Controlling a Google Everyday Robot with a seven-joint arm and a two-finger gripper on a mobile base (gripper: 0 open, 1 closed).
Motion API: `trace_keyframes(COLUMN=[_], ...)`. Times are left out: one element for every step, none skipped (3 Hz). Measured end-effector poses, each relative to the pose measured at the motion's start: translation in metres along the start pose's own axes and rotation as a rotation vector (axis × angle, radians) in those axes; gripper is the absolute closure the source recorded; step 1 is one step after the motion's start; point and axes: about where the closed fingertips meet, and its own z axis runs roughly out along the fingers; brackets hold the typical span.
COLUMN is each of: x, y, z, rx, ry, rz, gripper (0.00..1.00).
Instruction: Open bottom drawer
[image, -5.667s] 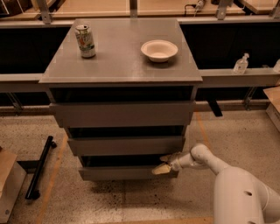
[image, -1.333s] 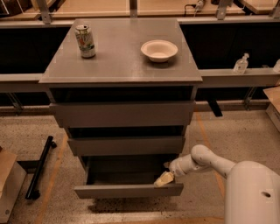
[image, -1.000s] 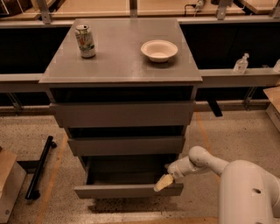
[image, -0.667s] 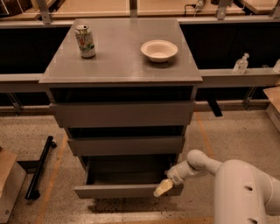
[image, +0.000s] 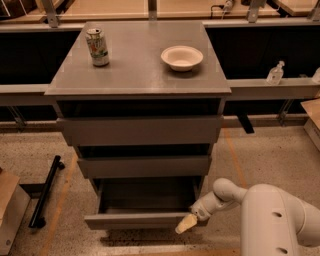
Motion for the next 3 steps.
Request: trace_keyframes(x=[0.001,0.005,0.004], y=[0.002,0.014,0.022], z=[-0.001,-0.004,-0.011], rx=[-0.002,-0.029,-0.042], ry=[0.003,0.023,0.039], rz=[0.002,0.006,0.005], gripper=[0.41,0.65,0.87])
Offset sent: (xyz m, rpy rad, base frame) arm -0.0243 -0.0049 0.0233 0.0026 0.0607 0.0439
